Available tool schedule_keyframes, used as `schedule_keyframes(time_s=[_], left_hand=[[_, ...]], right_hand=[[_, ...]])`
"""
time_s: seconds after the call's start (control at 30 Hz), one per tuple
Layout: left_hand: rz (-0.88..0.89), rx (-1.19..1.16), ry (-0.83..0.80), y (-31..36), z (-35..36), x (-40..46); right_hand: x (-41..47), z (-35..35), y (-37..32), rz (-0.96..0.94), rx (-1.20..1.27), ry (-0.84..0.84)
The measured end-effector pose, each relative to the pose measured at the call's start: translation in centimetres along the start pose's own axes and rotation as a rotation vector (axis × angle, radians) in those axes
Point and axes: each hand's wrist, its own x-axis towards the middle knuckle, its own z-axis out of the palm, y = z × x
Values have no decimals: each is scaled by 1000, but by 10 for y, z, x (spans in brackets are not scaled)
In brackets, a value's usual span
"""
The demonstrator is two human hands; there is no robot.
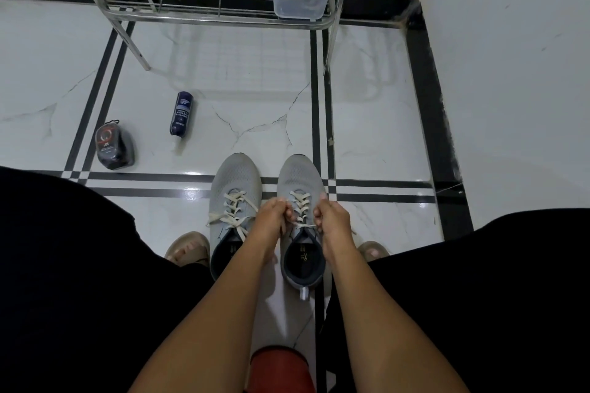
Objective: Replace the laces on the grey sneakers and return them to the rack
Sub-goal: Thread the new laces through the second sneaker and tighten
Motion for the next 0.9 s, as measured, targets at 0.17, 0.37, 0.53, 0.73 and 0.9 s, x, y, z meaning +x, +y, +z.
schedule_keyframes(time_s=[0.17, 0.37, 0.53, 0.73, 0.9], left_hand=[[2, -202, 45, 1, 3, -2], [-10, -158, 18, -7, 0, -6], [70, 103, -120, -5, -4, -6], [116, 94, -120, -3, -1, -13], [120, 170, -78, 2, -2, -14]], right_hand=[[-3, -4, -1, 41, 173, 1], [-6, -6, 7, 74, 56, -18], [-10, -4, 6, 16, 65, -194], [-17, -7, 0, -1, 132, -280], [-17, -8, 0, -11, 164, -229]])
